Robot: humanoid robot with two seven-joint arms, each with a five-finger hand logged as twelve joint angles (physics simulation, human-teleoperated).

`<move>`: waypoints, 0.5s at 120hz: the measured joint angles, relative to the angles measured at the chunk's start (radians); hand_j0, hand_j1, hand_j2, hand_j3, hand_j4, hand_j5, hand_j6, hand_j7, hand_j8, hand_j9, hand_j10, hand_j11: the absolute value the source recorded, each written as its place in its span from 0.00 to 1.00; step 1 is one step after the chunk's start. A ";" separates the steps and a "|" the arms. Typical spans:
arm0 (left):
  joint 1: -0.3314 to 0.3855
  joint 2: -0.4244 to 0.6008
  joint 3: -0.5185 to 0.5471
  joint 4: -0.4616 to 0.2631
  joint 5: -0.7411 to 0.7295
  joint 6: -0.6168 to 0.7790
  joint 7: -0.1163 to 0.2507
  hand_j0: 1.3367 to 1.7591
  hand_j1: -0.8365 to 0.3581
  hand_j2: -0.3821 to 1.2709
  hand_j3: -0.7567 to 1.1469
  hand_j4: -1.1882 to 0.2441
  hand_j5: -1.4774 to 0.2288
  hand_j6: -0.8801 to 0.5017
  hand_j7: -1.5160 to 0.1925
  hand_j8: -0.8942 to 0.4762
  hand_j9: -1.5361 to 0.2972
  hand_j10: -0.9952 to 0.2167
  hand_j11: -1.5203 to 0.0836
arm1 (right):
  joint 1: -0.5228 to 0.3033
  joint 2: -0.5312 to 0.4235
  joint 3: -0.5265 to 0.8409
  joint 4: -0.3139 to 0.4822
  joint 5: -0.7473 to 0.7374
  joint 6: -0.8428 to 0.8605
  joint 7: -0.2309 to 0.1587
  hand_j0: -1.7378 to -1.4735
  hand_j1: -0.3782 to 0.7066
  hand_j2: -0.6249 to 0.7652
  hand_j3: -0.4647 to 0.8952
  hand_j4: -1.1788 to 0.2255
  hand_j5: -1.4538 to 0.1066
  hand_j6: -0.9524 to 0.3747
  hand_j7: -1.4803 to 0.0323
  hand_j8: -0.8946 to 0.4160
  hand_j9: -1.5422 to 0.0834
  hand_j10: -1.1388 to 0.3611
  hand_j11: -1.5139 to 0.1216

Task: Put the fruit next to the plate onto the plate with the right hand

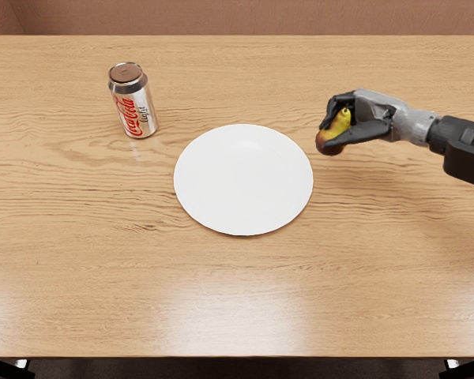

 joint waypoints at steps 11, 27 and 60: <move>0.000 0.000 0.000 0.000 0.000 0.000 0.000 0.76 0.99 0.23 0.40 0.83 0.86 0.64 0.89 0.65 0.84 0.82 0.95 | 0.017 0.038 0.000 0.003 0.010 0.000 -0.004 0.32 0.68 0.61 0.34 0.28 0.22 0.18 0.28 0.40 0.27 0.59 0.25; 0.000 0.000 0.000 0.000 0.000 0.000 0.000 0.76 0.99 0.23 0.40 0.83 0.86 0.64 0.89 0.65 0.84 0.82 0.95 | 0.026 0.098 -0.001 -0.002 0.017 -0.001 -0.007 0.33 0.67 0.60 0.34 0.27 0.22 0.17 0.27 0.39 0.27 0.59 0.26; 0.000 0.000 0.000 0.000 0.000 0.000 0.000 0.76 0.99 0.23 0.40 0.83 0.86 0.64 0.89 0.65 0.84 0.82 0.95 | 0.026 0.199 -0.012 -0.011 0.017 -0.002 -0.011 0.32 0.67 0.60 0.34 0.27 0.22 0.18 0.27 0.40 0.27 0.59 0.26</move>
